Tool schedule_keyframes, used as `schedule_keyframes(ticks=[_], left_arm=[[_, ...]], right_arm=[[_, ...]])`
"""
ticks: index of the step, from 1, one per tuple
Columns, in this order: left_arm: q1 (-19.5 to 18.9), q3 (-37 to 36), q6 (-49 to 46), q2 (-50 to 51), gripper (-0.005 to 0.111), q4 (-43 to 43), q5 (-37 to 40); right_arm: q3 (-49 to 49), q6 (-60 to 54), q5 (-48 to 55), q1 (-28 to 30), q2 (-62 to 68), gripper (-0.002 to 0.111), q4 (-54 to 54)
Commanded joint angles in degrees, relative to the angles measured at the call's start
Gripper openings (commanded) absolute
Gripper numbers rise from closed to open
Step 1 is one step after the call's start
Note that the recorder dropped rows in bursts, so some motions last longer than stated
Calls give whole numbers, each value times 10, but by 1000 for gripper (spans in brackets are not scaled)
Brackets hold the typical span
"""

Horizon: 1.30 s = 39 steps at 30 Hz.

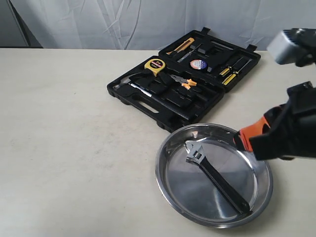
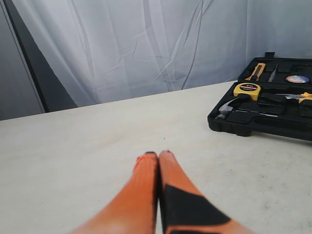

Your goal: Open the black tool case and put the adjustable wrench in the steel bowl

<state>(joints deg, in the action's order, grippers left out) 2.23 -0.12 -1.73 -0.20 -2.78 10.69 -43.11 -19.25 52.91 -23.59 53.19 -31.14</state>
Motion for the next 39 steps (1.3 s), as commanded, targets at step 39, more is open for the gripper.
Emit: schedule_keyframes(ticks=[39], left_arm=[[2, 1, 0, 2, 0, 1, -3]], right_arm=[[431, -142, -446, 203, -532, 0, 10]])
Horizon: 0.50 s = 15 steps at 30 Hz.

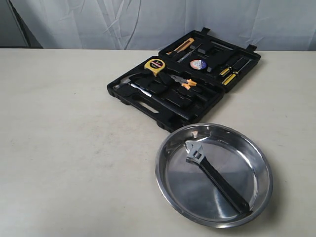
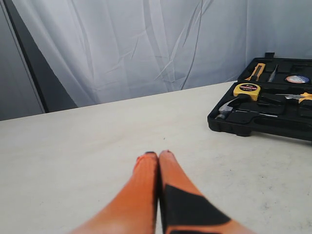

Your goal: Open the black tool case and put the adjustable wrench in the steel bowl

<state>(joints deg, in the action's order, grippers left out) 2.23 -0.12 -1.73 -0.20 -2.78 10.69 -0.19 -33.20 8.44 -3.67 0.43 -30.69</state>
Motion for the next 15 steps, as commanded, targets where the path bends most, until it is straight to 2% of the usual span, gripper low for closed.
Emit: schedule_keyframes(ticks=[1, 15], left_arm=[[2, 1, 0, 2, 0, 1, -3], [2, 1, 0, 2, 0, 1, -3]], right_arm=[[2, -2, 0, 3, -4, 0, 6], [2, -2, 0, 2, -4, 0, 2]])
